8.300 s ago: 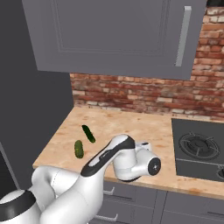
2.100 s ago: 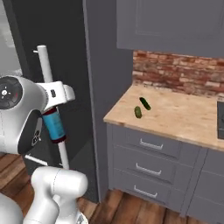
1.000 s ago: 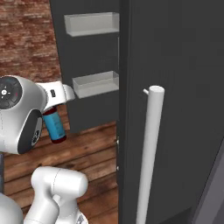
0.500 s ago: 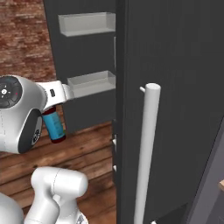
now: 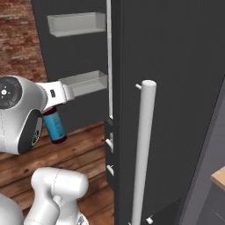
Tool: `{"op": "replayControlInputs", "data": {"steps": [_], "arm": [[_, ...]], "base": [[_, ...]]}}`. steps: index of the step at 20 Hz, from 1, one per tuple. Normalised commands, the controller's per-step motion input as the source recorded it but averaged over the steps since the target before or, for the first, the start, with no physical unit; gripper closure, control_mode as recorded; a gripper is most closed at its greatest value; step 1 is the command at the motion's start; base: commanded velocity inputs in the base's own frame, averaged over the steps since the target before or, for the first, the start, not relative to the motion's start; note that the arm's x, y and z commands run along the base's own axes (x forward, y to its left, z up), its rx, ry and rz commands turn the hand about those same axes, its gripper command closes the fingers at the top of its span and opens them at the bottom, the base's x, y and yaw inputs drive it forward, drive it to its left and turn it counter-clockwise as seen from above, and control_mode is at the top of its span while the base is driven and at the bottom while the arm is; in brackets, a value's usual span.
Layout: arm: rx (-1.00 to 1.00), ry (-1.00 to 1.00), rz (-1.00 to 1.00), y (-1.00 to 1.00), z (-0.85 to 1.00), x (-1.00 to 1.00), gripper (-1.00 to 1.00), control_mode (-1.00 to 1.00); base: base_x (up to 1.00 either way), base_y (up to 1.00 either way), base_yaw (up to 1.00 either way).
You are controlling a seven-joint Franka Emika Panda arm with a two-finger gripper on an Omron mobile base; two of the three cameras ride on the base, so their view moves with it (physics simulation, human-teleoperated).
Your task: Place the beer on the top shelf of the fridge to keep it out of children's reach, and place the cucumbers on lower shelves for easy access.
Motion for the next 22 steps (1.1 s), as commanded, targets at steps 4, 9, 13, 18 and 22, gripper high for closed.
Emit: {"op": "replayControlInputs", "data": {"steps": [4, 9, 13, 18, 22], "arm": [[0.00, 0.00, 0.00, 0.00, 0.00, 0.00, 1.00, 1.00], [0.00, 0.00, 0.00, 0.00, 0.00, 0.00, 1.00, 1.00], [0.00, 0.00, 0.00, 0.00, 0.00, 0.00, 1.00, 1.00], [0.00, 0.00, 0.00, 0.00, 0.00, 0.00, 1.00, 1.00], [0.00, 0.00, 0.00, 0.00, 0.00, 0.00, 1.00, 1.00]], "base": [[0.72, 1.00, -0.10], [0.87, 1.00, 0.00], [0.94, 0.94, 0.25], [0.93, 0.75, 0.41], [0.90, 0.61, 0.41]]}}
